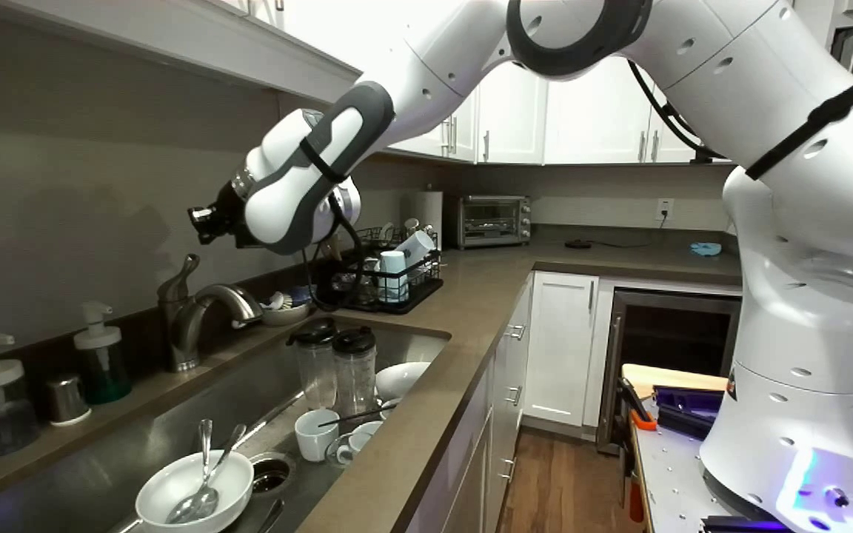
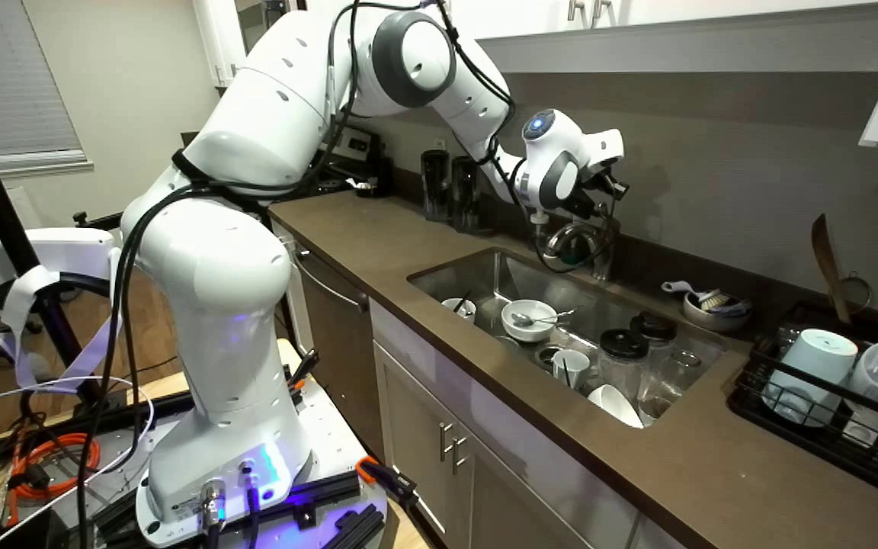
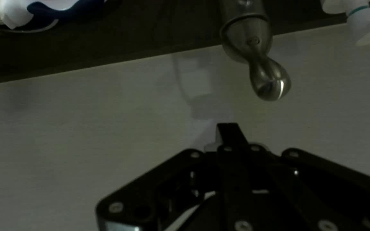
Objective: Open the tap then close the tap then open the tap again
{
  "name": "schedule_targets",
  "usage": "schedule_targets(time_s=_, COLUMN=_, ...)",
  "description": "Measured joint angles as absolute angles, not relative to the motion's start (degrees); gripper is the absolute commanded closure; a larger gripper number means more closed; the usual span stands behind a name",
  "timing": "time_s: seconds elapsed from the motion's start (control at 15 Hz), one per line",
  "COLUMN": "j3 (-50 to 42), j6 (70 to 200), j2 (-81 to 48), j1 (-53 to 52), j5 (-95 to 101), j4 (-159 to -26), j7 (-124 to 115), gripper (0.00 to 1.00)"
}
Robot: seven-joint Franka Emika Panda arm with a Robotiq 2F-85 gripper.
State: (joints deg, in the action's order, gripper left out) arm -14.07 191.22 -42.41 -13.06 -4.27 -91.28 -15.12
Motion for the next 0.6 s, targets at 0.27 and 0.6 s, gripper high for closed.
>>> schedule_targets(time_s=0.27, j3=-14.1, j6=191.2, j2=-41.8, j1=-13.1, j5=-4.3, j4=-91.7, j7=-15.1, gripper=1.00)
schedule_targets(time_s=0.6, j3=-14.8, j6=191.3, j2=-40.0, j1=-14.1, j5=-4.3, j4=-96.0, j7=-15.1, gripper=1.00)
